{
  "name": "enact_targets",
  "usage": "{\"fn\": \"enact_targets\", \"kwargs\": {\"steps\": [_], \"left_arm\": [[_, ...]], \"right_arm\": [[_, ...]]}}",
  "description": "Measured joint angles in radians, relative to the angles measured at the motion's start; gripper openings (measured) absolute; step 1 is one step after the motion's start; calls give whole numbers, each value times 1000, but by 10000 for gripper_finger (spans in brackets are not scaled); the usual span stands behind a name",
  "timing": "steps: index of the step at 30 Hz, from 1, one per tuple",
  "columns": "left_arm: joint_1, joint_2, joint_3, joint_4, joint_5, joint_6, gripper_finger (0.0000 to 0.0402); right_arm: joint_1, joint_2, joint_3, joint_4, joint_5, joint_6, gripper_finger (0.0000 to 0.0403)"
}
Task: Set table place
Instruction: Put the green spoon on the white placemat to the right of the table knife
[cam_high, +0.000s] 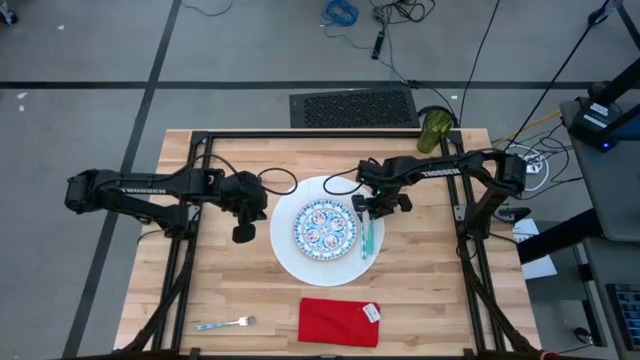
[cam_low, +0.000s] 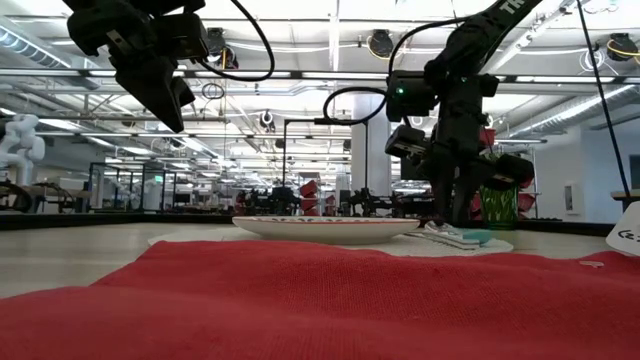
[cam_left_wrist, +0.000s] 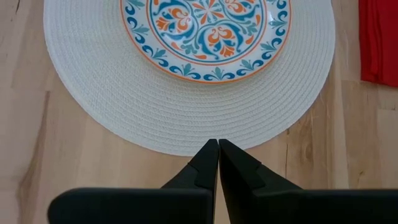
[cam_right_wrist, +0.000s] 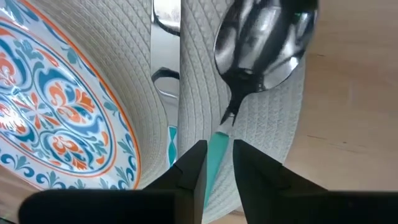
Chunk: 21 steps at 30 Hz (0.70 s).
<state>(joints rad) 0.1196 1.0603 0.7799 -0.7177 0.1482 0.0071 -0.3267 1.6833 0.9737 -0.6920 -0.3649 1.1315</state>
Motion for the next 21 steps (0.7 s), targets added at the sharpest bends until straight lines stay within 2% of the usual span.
{"fn": "enact_targets", "kwargs": {"steps": [7,13,16,21], "left_arm": [[0,0,0,-1,0,0,0],[0,0,0,3,0,8,0],[0,0,0,5,-17,8,0],[0,0,0,5,-34,8,0]], "right_arm": [[2,-67,0,-72,6,-18,49],[26,-173,1,-109,130,45,21],[73,-170,1,-92,180,111,4],[190,-146,20,-101,316,232,1]]}}
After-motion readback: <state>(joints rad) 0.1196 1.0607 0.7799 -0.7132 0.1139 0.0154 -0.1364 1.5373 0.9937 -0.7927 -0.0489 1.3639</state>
